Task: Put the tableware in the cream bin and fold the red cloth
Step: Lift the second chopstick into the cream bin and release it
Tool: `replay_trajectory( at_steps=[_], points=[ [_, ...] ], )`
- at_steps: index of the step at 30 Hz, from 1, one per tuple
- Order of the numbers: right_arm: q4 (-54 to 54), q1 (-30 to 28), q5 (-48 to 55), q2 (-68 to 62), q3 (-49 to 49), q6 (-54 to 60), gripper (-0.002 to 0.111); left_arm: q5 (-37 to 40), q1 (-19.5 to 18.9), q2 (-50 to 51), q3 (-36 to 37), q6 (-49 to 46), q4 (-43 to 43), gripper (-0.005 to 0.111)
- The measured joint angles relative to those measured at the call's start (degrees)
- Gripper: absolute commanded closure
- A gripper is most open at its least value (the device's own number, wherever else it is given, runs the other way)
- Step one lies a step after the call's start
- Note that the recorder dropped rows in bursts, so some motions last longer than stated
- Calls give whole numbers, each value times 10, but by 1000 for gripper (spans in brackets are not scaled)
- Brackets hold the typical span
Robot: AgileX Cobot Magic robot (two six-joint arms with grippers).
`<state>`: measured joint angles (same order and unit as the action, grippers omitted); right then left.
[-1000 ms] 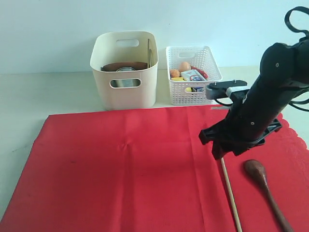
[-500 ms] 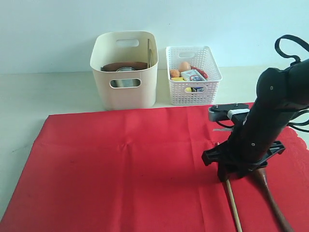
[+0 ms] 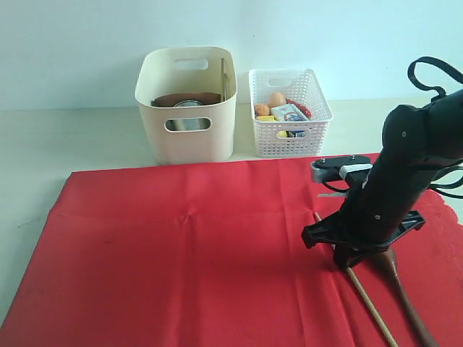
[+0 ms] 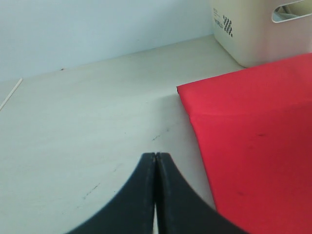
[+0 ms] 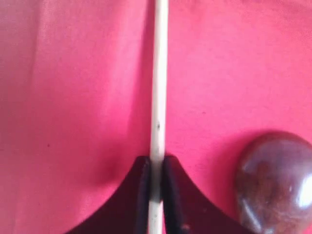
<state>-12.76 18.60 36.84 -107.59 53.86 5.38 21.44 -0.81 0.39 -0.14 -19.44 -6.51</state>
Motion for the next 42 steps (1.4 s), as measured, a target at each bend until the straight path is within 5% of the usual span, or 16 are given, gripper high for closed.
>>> replay_trajectory(
  at_steps=[20,33,42],
  points=[
    [-86,0,-47,160,94,51,108,0,0,0,0,0,0,107],
    [-537,0,-140,52,286,519,108,0,0,0,0,0,0,107],
    [-792,0,-33,-100,434,885,108,0,0,0,0,0,0,107]
  ],
)
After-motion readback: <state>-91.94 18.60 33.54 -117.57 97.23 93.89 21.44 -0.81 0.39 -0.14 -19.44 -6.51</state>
